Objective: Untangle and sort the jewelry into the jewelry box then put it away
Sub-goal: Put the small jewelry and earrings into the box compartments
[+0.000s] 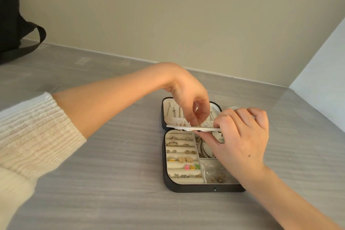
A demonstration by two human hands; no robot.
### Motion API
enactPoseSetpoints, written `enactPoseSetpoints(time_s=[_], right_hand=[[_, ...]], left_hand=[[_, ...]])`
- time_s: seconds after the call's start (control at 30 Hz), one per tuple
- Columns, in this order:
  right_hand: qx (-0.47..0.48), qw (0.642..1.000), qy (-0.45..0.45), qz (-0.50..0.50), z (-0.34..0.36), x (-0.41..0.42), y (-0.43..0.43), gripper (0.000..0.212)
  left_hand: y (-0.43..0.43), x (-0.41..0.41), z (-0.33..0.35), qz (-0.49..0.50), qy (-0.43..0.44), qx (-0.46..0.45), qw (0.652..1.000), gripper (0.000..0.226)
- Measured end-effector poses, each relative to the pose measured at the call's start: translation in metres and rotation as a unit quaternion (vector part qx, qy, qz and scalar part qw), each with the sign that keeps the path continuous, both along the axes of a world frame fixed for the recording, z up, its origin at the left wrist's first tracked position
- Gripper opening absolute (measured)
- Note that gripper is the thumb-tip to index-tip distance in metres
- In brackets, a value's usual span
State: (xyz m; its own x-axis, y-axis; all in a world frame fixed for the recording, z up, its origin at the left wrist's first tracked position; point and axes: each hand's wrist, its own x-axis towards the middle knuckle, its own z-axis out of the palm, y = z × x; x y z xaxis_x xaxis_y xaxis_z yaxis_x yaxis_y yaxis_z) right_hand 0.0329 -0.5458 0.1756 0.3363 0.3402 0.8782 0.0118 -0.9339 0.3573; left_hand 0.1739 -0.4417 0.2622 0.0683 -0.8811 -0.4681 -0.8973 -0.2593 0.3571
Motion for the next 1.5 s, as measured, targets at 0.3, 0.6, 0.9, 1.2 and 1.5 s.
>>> enactPoseSetpoints(time_s=[0.3, 0.6, 0.9, 1.2, 1.5], right_hand=[[0.008, 1.0, 0.01, -0.006, 0.0, 0.001, 0.0, 0.042], [0.002, 1.0, 0.002, 0.01, -0.002, 0.002, -0.001, 0.042], [0.016, 1.0, 0.008, -0.017, 0.0, 0.003, 0.001, 0.042], [0.06, 0.994, 0.081, -0.039, 0.016, 0.009, 0.003, 0.048], [0.137, 0.983, 0.123, -0.028, 0.034, -0.012, -0.009, 0.046]], left_hand=[[0.02, 0.003, -0.01, 0.081, 0.042, -0.091, 0.992, 0.008], [0.021, -0.008, -0.018, 0.088, 0.031, -0.086, 0.992, 0.008], [0.045, -0.013, -0.026, 0.171, 0.09, -0.187, 0.963, 0.015], [0.095, -0.046, -0.041, 0.319, 0.215, -0.342, 0.857, 0.038], [0.081, -0.06, -0.065, 0.462, 0.139, -0.442, 0.757, 0.013]])
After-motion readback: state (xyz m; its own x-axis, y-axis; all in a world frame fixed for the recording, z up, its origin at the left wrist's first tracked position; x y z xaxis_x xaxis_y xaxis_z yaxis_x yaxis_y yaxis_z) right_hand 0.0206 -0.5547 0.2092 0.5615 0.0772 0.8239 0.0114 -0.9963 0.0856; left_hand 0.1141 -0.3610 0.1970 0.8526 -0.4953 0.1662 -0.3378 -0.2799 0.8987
